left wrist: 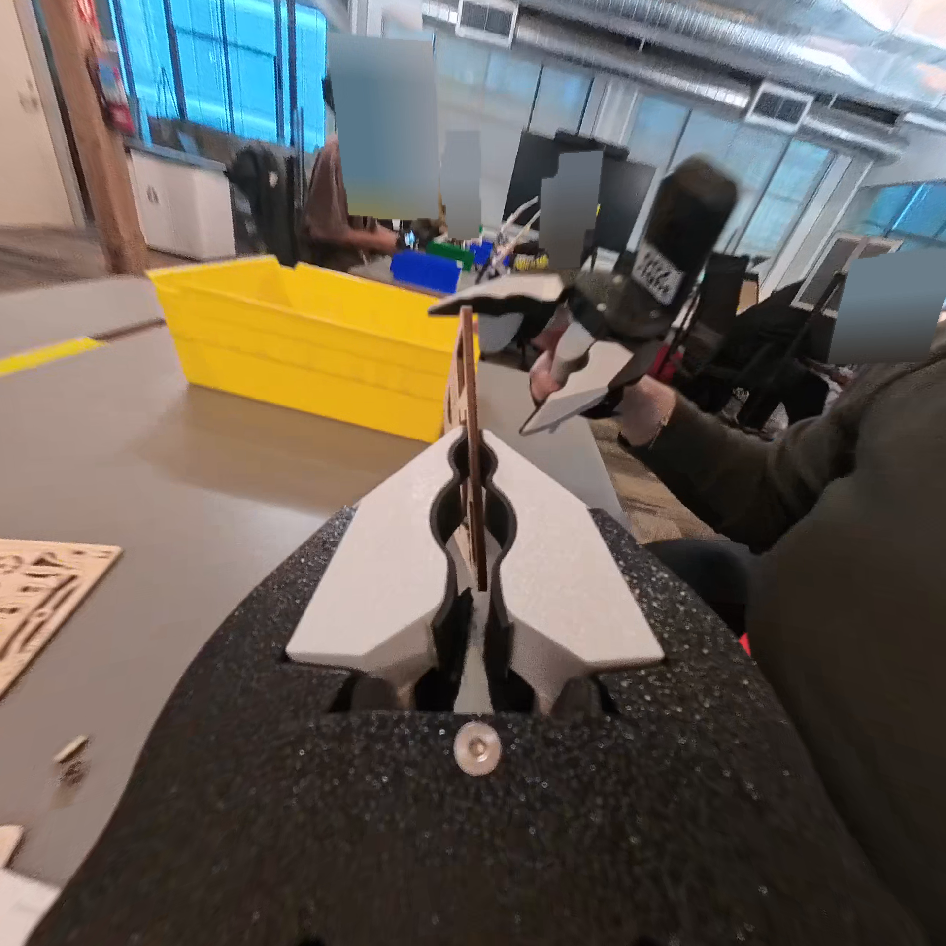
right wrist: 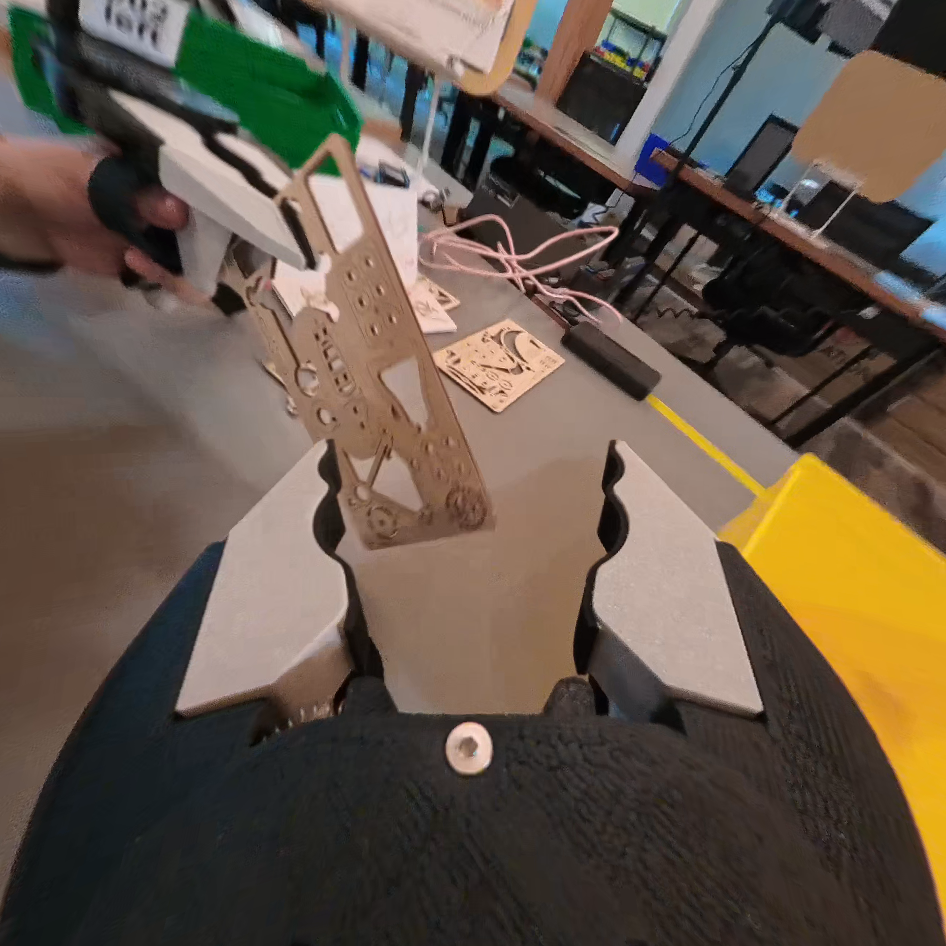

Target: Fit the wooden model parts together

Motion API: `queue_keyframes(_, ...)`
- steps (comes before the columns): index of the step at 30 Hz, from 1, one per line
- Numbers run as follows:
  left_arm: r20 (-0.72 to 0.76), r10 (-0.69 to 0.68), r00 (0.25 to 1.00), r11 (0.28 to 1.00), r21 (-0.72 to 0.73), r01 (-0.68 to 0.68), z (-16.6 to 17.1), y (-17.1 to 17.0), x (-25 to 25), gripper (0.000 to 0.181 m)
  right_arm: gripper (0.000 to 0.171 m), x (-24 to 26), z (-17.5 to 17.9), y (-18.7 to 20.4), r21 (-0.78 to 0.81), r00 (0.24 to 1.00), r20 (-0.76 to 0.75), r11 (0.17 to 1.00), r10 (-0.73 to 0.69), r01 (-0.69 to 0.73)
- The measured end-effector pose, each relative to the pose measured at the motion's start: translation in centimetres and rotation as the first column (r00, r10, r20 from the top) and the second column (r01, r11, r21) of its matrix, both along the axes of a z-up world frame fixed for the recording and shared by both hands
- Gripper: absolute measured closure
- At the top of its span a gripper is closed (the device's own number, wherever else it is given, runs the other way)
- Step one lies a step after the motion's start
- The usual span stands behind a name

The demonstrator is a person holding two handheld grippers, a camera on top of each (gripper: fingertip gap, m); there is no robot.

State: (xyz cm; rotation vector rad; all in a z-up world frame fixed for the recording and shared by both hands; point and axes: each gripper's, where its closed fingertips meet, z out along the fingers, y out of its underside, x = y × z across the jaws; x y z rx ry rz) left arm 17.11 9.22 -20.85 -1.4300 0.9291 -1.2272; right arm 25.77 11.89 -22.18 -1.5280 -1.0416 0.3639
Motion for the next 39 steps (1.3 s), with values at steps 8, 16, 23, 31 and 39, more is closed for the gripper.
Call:
queue_keyframes(8,0.32,-0.107,0.942,0.993,-0.013,0.117,3.9,-0.2,-4.3,0.181,0.091,-6.0,-1.0,-1.7,-0.343,0.869,-0.404,0.833,0.287,-0.434)
queue_keyframes(16,0.368,0.122,0.922,0.983,-0.171,-0.061,3.1,3.6,-6.2,0.092,0.17,-6.6,2.3,-1.0,-0.05,0.848,-0.378,0.906,0.372,-0.42)
queue_keyframes(23,0.459,0.101,0.882,0.897,-0.426,0.119,1.9,4.7,-6.3,0.077,0.17,-7.2,3.5,1.3,0.823,0.896,0.368,0.537,-0.25,-0.188)
queue_keyframes(31,0.549,0.085,0.831,0.853,-0.472,0.225,1.3,4.0,-5.6,0.151,0.17,-10.0,1.3,1.4,0.892,0.746,0.446,0.177,-0.495,-0.416)
queue_keyframes(39,0.538,0.065,0.841,0.852,-0.468,0.233,0.9,3.2,-4.2,0.157,0.17,-10.1,1.5,1.6,0.893,0.733,0.436,0.148,-0.522,-0.425)
